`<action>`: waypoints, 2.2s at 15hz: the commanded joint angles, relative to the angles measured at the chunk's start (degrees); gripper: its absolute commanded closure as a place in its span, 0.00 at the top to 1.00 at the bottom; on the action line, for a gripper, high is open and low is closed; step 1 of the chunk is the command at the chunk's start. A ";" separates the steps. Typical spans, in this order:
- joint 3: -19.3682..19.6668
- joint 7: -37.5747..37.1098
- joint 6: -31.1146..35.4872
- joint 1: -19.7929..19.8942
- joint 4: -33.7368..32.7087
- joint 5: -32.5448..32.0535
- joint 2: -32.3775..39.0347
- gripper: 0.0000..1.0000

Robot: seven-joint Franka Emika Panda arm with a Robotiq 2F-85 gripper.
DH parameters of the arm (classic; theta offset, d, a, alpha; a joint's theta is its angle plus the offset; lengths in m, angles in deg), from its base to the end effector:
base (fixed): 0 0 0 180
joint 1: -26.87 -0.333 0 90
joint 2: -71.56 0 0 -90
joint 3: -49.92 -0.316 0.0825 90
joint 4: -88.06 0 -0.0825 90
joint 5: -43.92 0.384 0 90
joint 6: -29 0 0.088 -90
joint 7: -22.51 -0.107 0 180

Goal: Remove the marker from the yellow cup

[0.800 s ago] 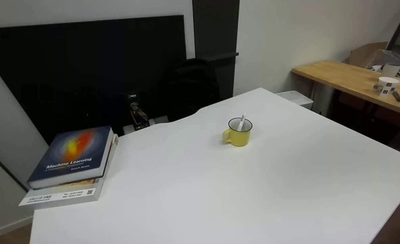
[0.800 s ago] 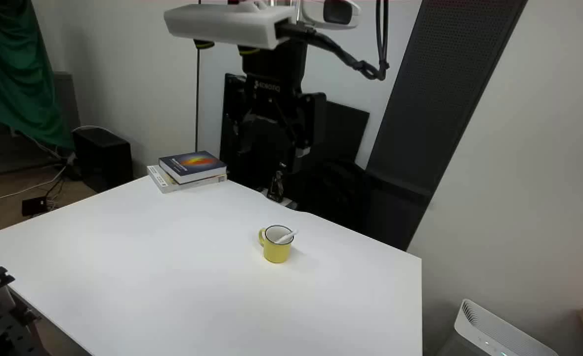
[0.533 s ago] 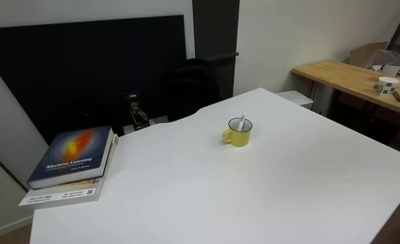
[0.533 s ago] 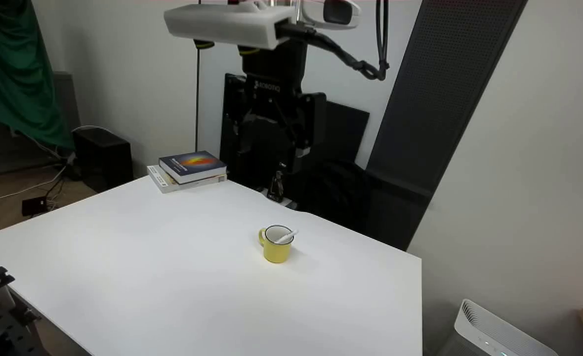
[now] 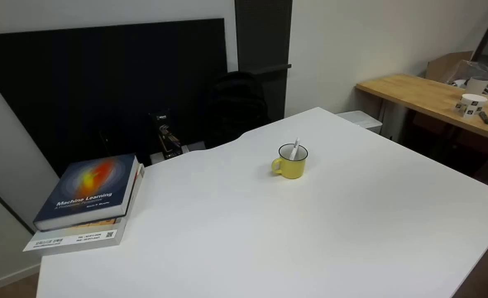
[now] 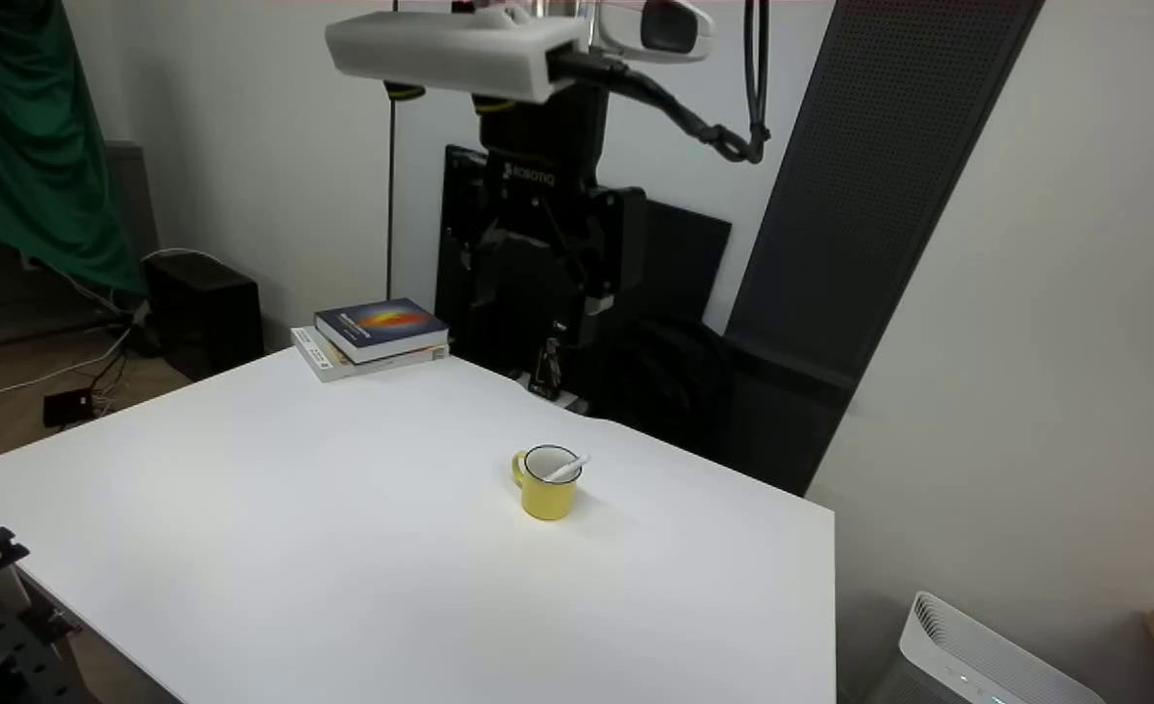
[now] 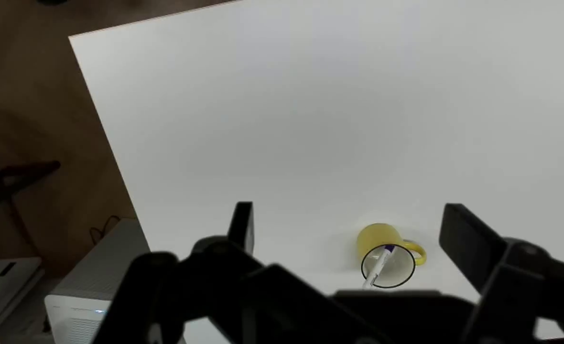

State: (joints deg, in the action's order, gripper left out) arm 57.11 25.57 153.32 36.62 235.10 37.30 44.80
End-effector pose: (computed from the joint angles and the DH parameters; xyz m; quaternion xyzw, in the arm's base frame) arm 0.3818 -0.1210 0.4279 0.9956 -0.0843 0.0305 0.0261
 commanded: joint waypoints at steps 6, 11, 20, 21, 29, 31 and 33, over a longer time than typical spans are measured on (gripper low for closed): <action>5.13 7.62 0.83 -0.68 -6.17 6.95 21.35 1.00; 4.73 11.07 1.55 0.57 -16.20 16.75 38.33 1.00; -3.01 14.83 5.16 5.29 -37.49 23.71 61.23 1.00; -3.85 14.99 4.60 5.80 -40.29 23.49 63.46 1.00; -7.59 13.19 0.54 6.86 -64.04 21.88 79.76 1.00; -8.32 12.75 -1.25 6.62 -69.98 21.75 83.61 1.00; -9.04 12.11 -2.85 6.00 -75.44 21.60 87.21 1.00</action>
State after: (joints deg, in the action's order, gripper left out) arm 49.48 39.61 154.51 42.52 170.44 59.75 125.46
